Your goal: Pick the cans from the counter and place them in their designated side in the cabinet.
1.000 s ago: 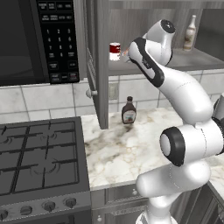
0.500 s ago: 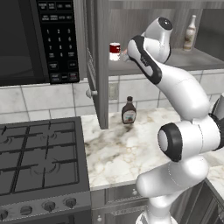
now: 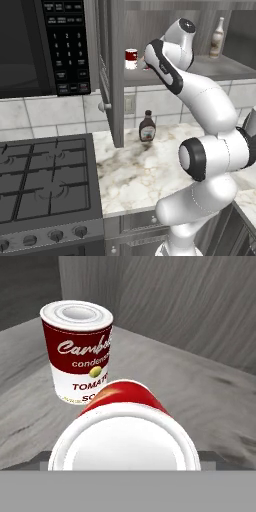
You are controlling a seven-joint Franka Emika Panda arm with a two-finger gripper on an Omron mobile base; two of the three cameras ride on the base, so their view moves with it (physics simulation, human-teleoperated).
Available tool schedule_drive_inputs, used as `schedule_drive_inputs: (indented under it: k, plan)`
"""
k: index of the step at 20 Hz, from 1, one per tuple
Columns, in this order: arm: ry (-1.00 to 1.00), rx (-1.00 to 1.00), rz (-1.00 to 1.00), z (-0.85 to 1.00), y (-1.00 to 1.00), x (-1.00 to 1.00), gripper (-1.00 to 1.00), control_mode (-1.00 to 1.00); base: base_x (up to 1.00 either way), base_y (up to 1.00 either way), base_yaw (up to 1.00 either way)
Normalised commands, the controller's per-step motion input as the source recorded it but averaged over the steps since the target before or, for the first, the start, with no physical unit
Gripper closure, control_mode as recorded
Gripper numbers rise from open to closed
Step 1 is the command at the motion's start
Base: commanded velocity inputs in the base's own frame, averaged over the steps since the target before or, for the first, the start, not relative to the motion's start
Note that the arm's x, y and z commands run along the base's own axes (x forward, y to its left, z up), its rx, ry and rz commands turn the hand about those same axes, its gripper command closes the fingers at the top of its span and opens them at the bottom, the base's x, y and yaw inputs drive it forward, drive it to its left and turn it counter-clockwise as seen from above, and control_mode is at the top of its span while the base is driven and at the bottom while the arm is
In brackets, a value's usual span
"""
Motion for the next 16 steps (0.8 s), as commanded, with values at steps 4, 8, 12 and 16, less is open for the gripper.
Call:
schedule_drive_inputs:
  k: [4, 8, 12, 16]
  plan:
    - [-0.03, 0.00, 0.02, -0.01, 0.00, 0.11, -1.00, -1.00, 0.00, 0.00, 0.00]
    - [-0.04, 0.00, 0.02, 0.00, 0.00, 0.14, -1.00, -1.00, 0.00, 0.00, 0.00]
    - [-0.06, 0.00, 0.03, 0.00, 0.00, 0.12, -1.00, -1.00, 0.00, 0.00, 0.00]
    - [-0.07, 0.00, 0.03, 0.00, 0.00, 0.15, -1.00, -1.00, 0.00, 0.00, 0.00]
